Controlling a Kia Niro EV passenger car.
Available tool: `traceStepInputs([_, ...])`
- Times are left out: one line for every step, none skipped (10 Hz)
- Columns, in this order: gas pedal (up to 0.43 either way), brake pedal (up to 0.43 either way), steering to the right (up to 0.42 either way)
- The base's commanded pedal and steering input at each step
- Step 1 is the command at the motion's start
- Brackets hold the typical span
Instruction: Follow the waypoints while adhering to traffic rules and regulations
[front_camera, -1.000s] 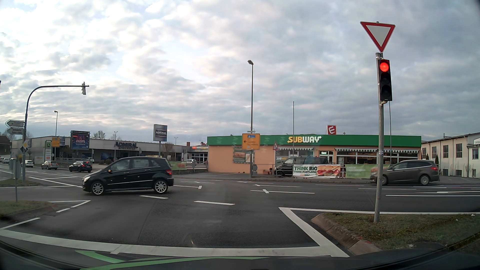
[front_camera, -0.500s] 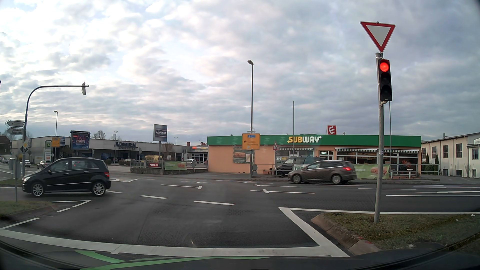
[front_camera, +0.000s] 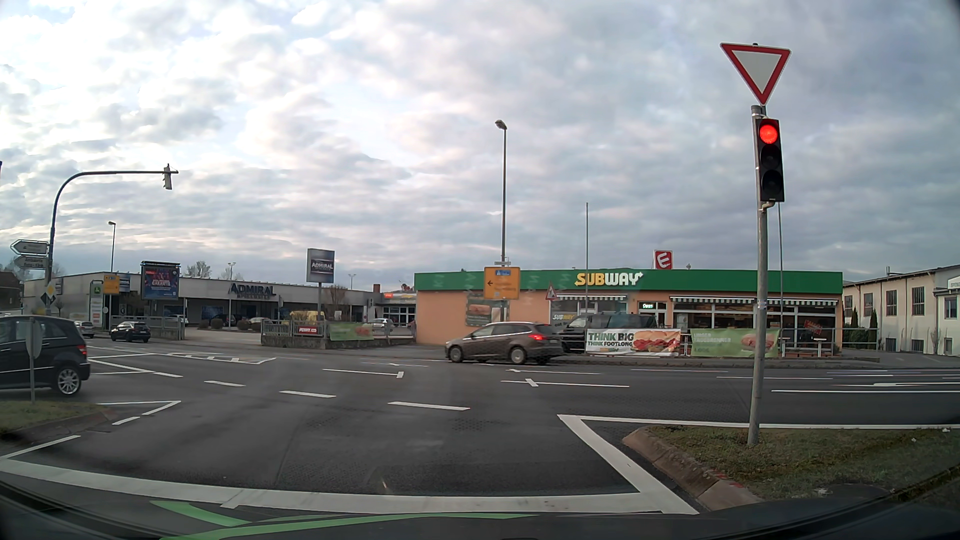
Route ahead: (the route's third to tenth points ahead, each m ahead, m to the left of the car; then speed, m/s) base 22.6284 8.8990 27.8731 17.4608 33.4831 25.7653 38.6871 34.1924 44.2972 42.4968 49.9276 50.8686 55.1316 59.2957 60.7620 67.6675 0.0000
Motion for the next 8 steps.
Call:
traceStepInputs([0.000, 0.329, 0.048])
traceStepInputs([0.000, 0.329, 0.048])
traceStepInputs([0.000, 0.329, 0.048])
traceStepInputs([0.000, 0.329, 0.048])
traceStepInputs([0.000, 0.329, 0.048])
traceStepInputs([0.000, 0.329, 0.048])
traceStepInputs([0.000, 0.329, 0.048])
traceStepInputs([0.000, 0.329, 0.048])
